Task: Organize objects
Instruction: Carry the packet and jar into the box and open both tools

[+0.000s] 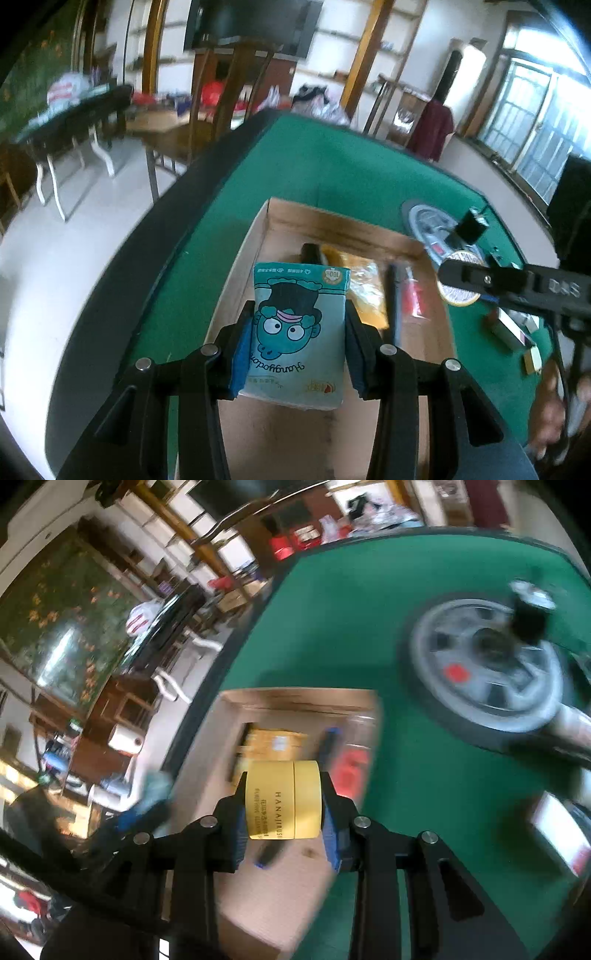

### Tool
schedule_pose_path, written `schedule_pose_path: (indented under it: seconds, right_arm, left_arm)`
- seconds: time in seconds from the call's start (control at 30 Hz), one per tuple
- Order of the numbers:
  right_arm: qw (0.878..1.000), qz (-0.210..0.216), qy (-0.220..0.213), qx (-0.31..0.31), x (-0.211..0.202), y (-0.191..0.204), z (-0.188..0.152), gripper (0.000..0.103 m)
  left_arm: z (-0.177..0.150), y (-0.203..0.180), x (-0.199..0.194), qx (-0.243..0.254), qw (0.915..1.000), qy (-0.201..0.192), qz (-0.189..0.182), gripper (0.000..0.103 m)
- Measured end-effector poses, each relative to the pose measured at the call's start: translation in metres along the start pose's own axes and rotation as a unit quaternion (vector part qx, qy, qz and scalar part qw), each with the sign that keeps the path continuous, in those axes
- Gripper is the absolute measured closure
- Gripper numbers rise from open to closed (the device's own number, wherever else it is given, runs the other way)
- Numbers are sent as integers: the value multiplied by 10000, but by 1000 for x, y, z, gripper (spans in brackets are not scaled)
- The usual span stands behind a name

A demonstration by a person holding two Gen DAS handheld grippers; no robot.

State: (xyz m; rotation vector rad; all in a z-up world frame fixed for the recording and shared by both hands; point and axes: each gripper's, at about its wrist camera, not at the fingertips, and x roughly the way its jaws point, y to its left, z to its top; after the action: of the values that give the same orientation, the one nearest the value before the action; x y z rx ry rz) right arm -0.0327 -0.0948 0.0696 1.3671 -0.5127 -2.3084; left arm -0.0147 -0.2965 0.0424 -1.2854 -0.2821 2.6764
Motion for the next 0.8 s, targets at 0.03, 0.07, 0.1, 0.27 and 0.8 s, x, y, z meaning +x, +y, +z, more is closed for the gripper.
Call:
schedule_pose_path:
  seconds: [0.03, 0.07, 0.1, 0.27, 0.8]
  right_arm:
    - [10000, 54, 76, -29, 9, 7, 3, 73]
    - [9998, 82, 140, -68, 19, 14, 7, 73]
    - [9998, 63, 170, -117, 27, 19, 9, 73]
    - [9992, -237, 242, -192, 58, 26, 22, 73]
    - [9995, -141, 291, -29, 65, 14, 24, 73]
  left_arm:
    - [4, 2, 11, -44, 9999, 107, 15, 65]
    - [6, 3, 16, -69, 9998, 159, 25, 65]
    - [9, 3, 22, -86, 9997, 217, 22, 65]
    - [21, 9, 44, -167, 9990, 363, 192, 65]
    - [28, 21, 34, -588, 9973, 359, -272, 44]
